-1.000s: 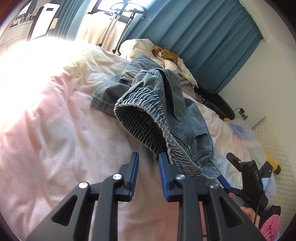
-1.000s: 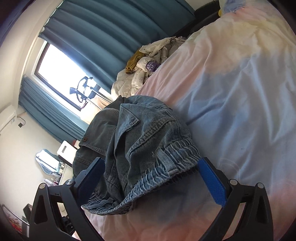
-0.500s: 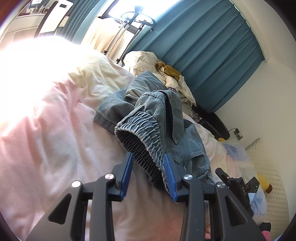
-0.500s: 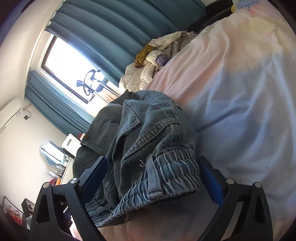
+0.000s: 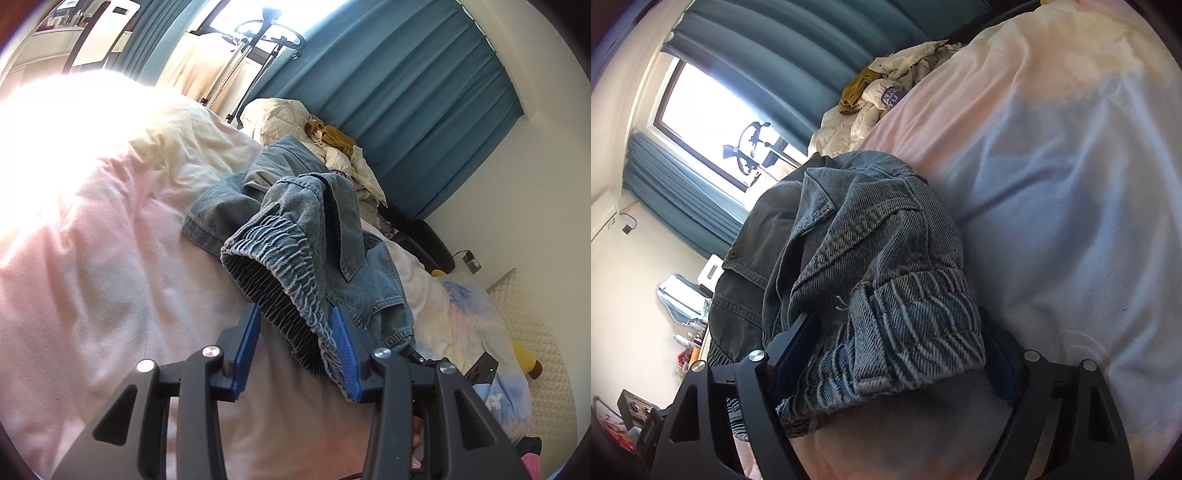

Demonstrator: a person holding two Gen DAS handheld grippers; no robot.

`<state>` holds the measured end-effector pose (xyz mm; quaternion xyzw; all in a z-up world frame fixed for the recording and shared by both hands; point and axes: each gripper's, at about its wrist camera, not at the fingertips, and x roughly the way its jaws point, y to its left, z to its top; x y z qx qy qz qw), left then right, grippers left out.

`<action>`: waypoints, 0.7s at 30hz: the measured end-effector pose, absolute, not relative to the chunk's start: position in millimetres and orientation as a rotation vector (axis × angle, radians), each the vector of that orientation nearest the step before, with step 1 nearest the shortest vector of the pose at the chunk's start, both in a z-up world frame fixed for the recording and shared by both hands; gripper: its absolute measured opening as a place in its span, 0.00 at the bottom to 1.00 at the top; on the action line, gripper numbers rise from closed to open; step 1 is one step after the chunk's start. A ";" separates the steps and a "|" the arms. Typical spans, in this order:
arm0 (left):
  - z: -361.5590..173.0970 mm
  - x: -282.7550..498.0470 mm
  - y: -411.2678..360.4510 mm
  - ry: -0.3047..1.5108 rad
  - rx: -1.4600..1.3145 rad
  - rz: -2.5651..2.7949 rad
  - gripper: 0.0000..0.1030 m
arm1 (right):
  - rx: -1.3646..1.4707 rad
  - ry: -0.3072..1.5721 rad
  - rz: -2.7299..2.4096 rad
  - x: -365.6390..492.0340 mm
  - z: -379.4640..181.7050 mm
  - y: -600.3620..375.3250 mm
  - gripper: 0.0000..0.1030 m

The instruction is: Fold clothes

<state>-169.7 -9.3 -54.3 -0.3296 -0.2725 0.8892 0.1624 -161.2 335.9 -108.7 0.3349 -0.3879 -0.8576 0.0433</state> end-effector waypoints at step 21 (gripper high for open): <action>-53.7 -236.0 -36.5 -0.777 -0.962 2.552 0.44 | 0.868 -1.250 -2.685 -148.3 -78.7 340.7 0.17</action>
